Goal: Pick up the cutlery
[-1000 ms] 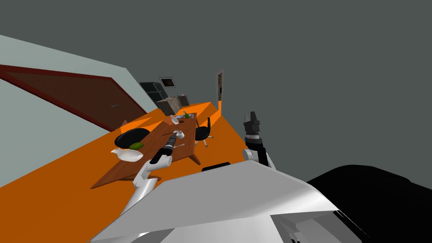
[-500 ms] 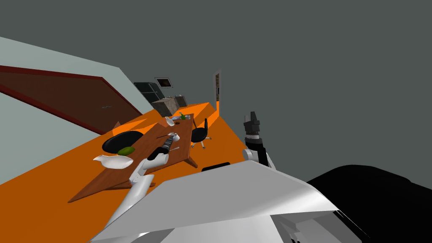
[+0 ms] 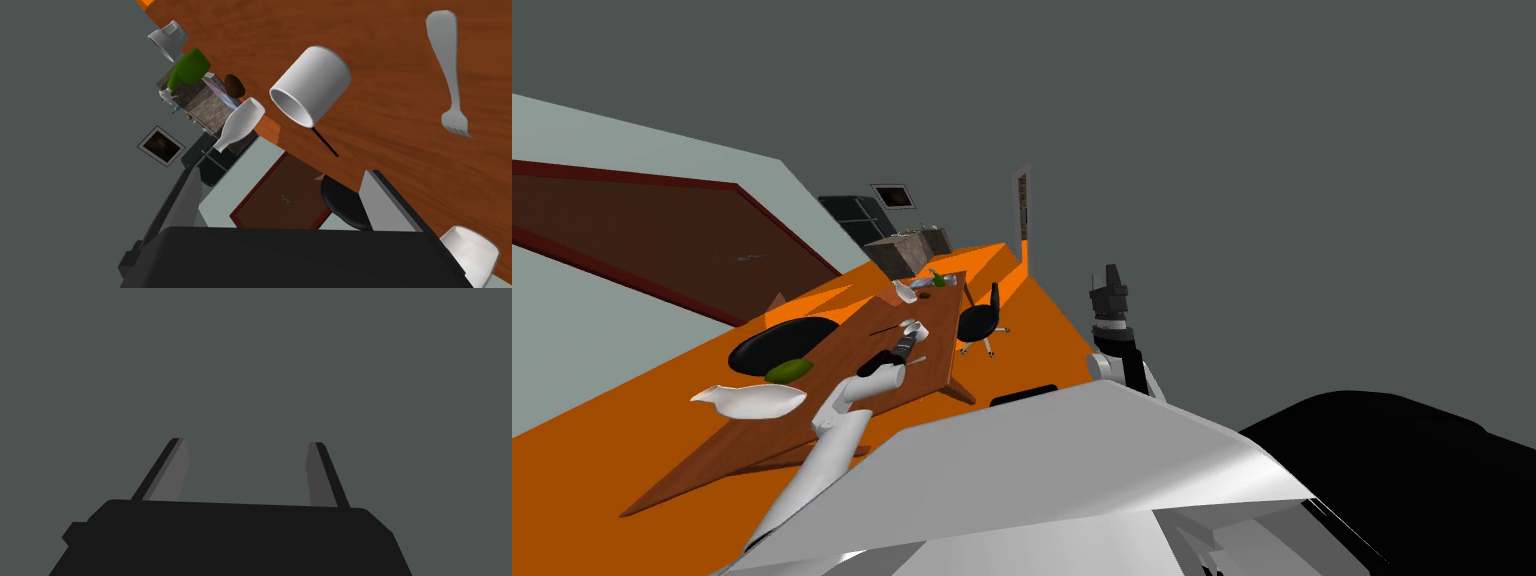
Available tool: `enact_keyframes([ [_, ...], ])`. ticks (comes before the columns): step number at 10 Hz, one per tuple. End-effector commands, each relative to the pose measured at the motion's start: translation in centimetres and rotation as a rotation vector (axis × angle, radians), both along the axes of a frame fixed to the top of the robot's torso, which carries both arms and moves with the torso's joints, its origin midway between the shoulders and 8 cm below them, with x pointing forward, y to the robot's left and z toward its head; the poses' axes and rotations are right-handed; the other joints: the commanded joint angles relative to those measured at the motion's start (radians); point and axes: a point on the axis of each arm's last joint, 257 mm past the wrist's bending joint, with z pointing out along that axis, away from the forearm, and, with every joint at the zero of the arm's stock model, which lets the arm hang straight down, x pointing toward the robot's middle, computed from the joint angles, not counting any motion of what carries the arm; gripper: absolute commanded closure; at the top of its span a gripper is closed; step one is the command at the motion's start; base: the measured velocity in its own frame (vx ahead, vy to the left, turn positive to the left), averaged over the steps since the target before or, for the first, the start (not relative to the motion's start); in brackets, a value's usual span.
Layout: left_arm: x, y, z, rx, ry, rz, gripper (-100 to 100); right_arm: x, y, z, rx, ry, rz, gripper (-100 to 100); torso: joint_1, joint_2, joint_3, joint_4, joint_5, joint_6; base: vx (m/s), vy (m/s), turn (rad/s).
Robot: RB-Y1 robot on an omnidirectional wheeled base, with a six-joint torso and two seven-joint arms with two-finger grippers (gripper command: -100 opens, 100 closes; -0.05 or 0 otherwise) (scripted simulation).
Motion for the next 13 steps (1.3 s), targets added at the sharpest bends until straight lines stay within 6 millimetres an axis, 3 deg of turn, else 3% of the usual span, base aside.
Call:
enact_keyframes([
  [1, -0.8, 1.9, -1.1, -0.004, 0.058, 0.043, -100, 0.0, 0.0, 0.0, 0.0, 0.0, 0.0, 0, 0.0, 0.0, 0.0, 0.0, 0.0, 0.0, 0.078, -0.058, -0.05],
  [7, -5.2, 6.3, -5.6, -0.058, 0.251, 0.168, -100, 0.0, 0.0, 0.0, 0.0, 0.0, 0.0, 0, 0.001, 0.0, 0.0, 0.0, 0.0, 0.0, 0.063, -0.036, -0.025],
  [8, -5.5, 6.3, -5.8, -0.062, 0.263, 0.173, -100, 0.0, 0.0, 0.0, 0.0, 0.0, 0.0, 0, 0.001, 0.0, 0.0, 0.0, 0.0, 0.0, 0.064, -0.022, -0.01],
  [12, -9.8, 8.3, -9.4, -0.142, 0.408, 0.27, -100, 0.0, 0.0, 0.0, 0.0, 0.0, 0.0, 0, 0.002, -0.002, -0.001, 0.0, 0.001, 0.0, 0.089, -0.008, -0.015],
  [13, -9.9, 8.3, -9.5, -0.143, 0.411, 0.272, -100, 0.0, 0.0, 0.0, 0.0, 0.0, 0.0, 0, 0.003, -0.001, -0.001, 0.0, 0.001, 0.0, 0.062, 0.015, -0.001],
])
